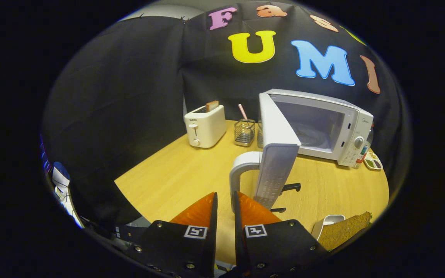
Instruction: Open the microwave, put the food inside, and close the microwave door.
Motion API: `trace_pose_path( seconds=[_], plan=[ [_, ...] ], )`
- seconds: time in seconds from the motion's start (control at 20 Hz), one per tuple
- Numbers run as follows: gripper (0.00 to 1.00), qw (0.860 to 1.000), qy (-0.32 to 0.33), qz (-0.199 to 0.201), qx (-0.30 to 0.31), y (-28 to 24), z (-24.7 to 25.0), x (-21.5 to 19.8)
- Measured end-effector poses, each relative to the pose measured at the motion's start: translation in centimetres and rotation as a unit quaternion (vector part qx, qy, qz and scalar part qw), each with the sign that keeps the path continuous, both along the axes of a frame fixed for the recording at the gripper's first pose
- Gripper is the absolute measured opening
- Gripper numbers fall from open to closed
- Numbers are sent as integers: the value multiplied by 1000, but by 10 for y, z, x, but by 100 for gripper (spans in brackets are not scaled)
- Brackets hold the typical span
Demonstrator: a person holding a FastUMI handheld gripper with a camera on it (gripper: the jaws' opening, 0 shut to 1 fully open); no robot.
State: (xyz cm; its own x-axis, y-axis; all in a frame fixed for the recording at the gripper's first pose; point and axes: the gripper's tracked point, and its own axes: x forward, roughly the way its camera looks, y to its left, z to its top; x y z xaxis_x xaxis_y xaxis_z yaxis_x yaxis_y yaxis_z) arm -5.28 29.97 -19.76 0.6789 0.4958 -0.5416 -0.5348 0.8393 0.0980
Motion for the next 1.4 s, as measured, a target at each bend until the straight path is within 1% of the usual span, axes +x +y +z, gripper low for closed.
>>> trace_pose_path(
  seconds=[0.05,0.1,0.15,0.2,0.25,0.3,0.4,0.45,0.6,0.9,1.2,1.4],
  plan=[
    [21,1000,-3,10,13,2,9,-6],
    [26,999,-4,21,28,4,20,-12],
    [35,999,-8,26,40,-1,31,-17],
    [35,998,-13,31,52,-5,43,-21],
    [49,997,-19,34,65,-10,54,-25],
    [59,996,-24,35,74,-17,64,-26],
    [92,995,-37,29,83,-37,78,-25],
    [98,995,-39,23,86,-48,84,-23],
    [98,995,-28,-2,101,-85,92,-16],
    [98,990,6,-72,119,-166,86,10],
    [98,980,65,-131,138,-237,64,29],
    [98,968,115,-167,146,-278,34,31]
  ],
)
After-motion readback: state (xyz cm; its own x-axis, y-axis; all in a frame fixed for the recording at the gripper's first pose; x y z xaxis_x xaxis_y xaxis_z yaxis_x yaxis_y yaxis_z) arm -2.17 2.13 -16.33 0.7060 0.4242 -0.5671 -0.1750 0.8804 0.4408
